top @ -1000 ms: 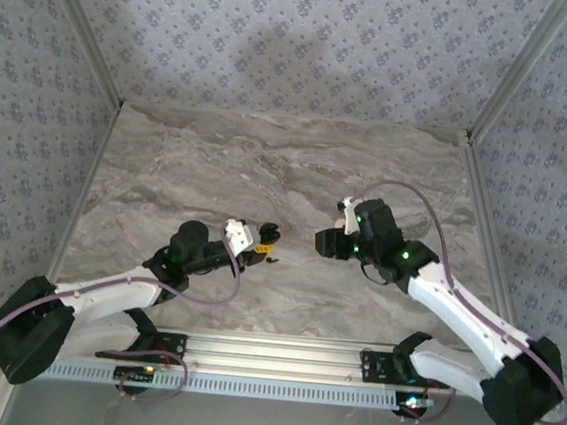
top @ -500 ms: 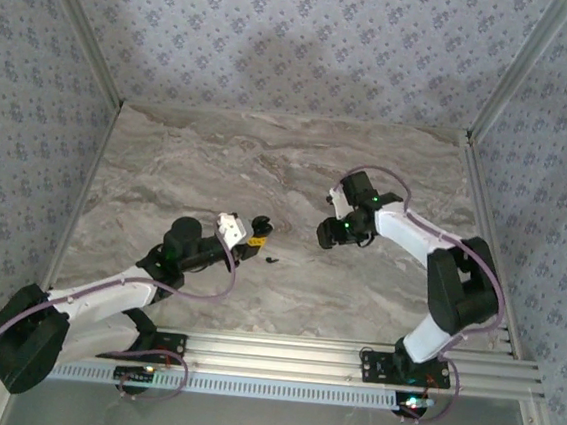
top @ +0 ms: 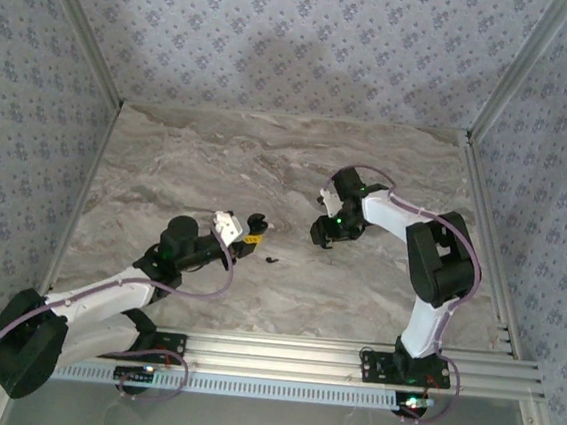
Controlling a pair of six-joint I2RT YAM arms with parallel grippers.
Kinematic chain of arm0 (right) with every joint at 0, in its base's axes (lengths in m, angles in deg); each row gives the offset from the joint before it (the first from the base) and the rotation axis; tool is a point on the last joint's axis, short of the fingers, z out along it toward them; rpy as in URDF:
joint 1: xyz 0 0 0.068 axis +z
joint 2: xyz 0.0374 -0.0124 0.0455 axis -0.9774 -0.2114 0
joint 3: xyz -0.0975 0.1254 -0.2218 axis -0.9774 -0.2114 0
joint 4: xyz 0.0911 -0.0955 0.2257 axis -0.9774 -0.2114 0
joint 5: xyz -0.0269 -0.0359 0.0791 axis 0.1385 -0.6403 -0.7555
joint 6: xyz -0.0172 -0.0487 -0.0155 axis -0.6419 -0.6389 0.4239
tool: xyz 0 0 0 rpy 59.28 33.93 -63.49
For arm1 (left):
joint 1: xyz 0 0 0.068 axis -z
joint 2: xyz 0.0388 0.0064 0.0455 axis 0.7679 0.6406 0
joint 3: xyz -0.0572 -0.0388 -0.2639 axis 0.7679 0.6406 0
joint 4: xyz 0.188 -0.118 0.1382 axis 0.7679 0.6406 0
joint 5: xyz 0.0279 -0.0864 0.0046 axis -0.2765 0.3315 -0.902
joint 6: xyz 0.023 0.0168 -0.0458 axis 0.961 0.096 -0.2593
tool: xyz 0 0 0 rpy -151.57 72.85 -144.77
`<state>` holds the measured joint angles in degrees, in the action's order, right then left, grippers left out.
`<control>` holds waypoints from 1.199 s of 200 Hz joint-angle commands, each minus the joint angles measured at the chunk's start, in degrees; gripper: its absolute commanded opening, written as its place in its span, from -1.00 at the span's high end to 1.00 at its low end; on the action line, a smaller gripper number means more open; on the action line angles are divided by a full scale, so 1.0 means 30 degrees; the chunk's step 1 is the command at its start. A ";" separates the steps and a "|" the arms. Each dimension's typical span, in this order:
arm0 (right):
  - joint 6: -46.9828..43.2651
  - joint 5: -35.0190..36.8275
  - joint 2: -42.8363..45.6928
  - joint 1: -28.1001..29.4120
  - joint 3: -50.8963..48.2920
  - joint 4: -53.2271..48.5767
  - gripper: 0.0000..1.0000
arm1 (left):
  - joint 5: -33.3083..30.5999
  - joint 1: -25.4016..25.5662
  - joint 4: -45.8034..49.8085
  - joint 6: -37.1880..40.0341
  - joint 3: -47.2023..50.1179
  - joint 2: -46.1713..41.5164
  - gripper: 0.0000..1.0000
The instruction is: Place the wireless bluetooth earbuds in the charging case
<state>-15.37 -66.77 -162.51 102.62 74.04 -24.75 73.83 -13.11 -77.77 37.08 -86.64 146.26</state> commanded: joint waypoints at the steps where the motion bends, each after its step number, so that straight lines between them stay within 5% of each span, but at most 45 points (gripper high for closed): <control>1: -0.0423 0.0405 -0.0311 -0.0005 0.0404 -0.1301 -0.06 | 0.0065 -0.0163 -0.0051 -0.0278 0.0192 -0.0382 0.72; 145: 0.0196 0.0090 0.1695 0.1827 0.0417 -0.4200 0.06 | 0.0280 -0.0247 -0.0252 -0.0297 0.0288 -0.0397 0.72; 240: 0.0720 0.3888 -0.0803 0.2294 0.5059 -0.7808 0.07 | 0.0350 -0.0285 0.0282 -0.0201 0.0148 -0.0403 0.72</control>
<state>-12.88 -58.48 -160.41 108.50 86.06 -42.50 74.09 -13.44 -77.61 36.69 -85.81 145.93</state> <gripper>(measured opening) 0.468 0.209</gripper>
